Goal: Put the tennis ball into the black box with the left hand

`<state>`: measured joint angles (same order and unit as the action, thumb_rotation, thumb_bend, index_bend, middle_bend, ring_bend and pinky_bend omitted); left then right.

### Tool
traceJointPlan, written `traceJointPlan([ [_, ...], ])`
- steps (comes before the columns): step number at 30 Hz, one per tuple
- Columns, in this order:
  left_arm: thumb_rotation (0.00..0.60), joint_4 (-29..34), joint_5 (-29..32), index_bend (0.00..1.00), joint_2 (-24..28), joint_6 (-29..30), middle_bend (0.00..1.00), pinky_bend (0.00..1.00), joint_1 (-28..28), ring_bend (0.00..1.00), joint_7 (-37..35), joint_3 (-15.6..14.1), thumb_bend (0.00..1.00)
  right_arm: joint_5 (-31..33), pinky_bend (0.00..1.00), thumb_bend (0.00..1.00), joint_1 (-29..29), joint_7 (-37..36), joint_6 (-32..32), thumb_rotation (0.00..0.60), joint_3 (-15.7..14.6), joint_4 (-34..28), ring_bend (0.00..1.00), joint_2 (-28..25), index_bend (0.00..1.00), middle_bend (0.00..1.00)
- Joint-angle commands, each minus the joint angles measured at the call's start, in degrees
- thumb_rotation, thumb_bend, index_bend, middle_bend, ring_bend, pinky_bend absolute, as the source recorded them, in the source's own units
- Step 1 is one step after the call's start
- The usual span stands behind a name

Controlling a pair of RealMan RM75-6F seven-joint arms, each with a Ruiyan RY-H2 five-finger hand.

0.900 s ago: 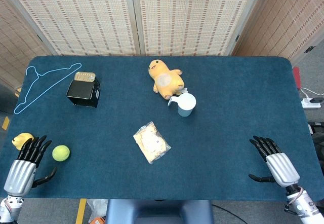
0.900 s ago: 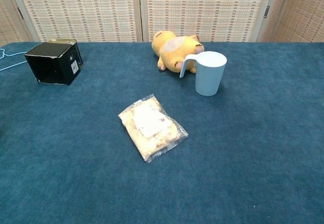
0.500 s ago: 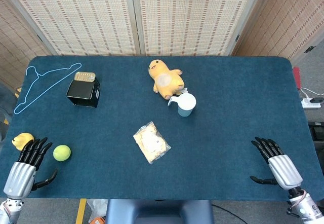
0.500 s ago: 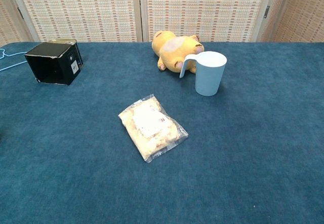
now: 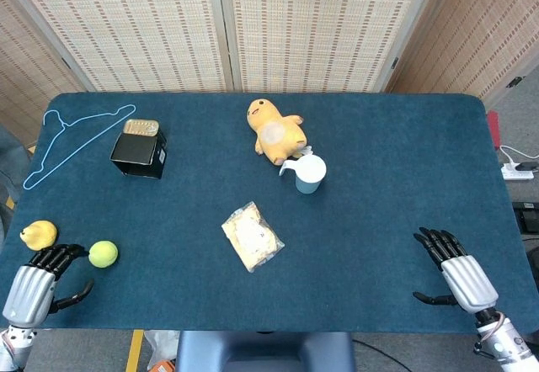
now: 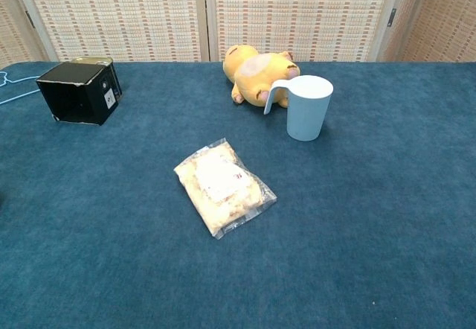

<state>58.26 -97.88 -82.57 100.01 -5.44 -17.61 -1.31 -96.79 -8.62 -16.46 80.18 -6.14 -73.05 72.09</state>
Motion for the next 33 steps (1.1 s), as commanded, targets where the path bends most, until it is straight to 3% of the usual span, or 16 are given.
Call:
traceJointPlan([
  [1, 0.178, -4.5, 0.8, 1.0, -2.0, -1.5, 1.0, 1.0, 0.3, 1.0, -4.0, -0.8, 0.17, 0.3, 0.0, 0.0, 0.0, 0.0, -0.1, 0.6, 0.1, -0.1, 0.0, 0.0, 0.0, 0.0],
  [3, 0.361, -4.0, 1.9, 1.0, -2.3, -3.6, 1.0, 1.0, 1.0, 1.0, -4.4, -1.6, 0.24, 0.3, 0.0, 0.0, 0.0, 0.0, -0.3, 0.6, 0.1, -0.2, 0.0, -0.1, 0.0, 0.0],
  [4, 0.489, -4.7, 2.7, 1.0, -3.1, -4.9, 1.0, 1.0, 1.6, 1.0, -3.0, -1.9, 0.33, 0.3, 0.0, 0.0, -0.1, 0.1, -0.4, 0.6, 0.1, -0.2, 0.0, -0.1, 0.0, 0.0],
  [5, 0.566, -5.9, 3.1, 1.0, -4.2, -5.4, 1.0, 1.0, 1.9, 1.0, -1.4, -2.0, 0.45, 0.3, 0.0, 0.0, -0.2, 0.2, -0.6, 0.6, 0.0, -0.2, 0.0, -0.1, 0.0, 0.0],
  [6, 0.594, -7.6, 3.6, 1.0, -5.8, -5.7, 1.0, 1.0, 2.3, 1.0, -0.6, -1.8, 0.56, 0.3, 0.0, 0.0, -0.3, 0.3, -0.8, 0.6, 0.0, -0.3, 0.0, -0.1, 0.0, 0.0],
  [7, 0.6, -10.4, 4.3, 1.0, -8.3, -6.5, 1.0, 1.0, 2.5, 1.0, -1.3, -1.6, 0.66, 0.3, 0.0, 0.0, -0.4, 0.4, -1.0, 0.6, 0.0, -0.3, 0.0, -0.1, 0.0, 0.0],
  [9, 0.6, -16.8, 6.3, 1.0, -12.8, -9.6, 1.0, 1.0, 2.0, 1.0, -4.4, -0.7, 0.73, 0.3, 0.0, 0.0, -0.6, 0.4, -1.3, 0.6, 0.0, -0.3, 0.0, -0.1, 0.0, 0.0],
  [13, 0.6, -29.4, 8.4, 1.0, -20.3, -14.0, 1.0, 1.0, 0.2, 1.0, -9.2, 1.0, 0.76, 0.6, 0.0, 0.0, -0.9, 0.4, -2.0, 0.6, 0.0, -0.4, 0.0, 0.0, 0.0, 0.0],
  [16, 0.6, -34.7, 8.8, 1.0, -22.9, -13.9, 1.0, 1.0, -0.5, 1.0, -12.5, 1.6, 0.78, 1.1, 0.0, 0.0, -1.0, 0.4, -2.5, 0.6, 0.2, -0.3, 0.0, 0.0, 0.0, 0.0],
  [22, 0.6, -38.2, 7.7, 1.0, -24.3, -16.7, 1.0, 1.0, -0.6, 1.0, -16.1, -0.3, 0.79, 1.6, 0.0, 0.0, -1.2, 0.5, -3.3, 0.6, 0.2, -0.5, 0.0, 0.0, 0.0, 0.0],
  [33, 0.6, -37.0, 7.4, 1.0, -23.7, -17.1, 1.0, 1.0, -0.2, 1.0, -17.4, -1.2, 0.8, 2.0, 0.0, 0.0, -1.3, 0.5, -3.9, 0.6, 0.2, -0.7, 0.0, -0.1, 0.0, 0.0],
])
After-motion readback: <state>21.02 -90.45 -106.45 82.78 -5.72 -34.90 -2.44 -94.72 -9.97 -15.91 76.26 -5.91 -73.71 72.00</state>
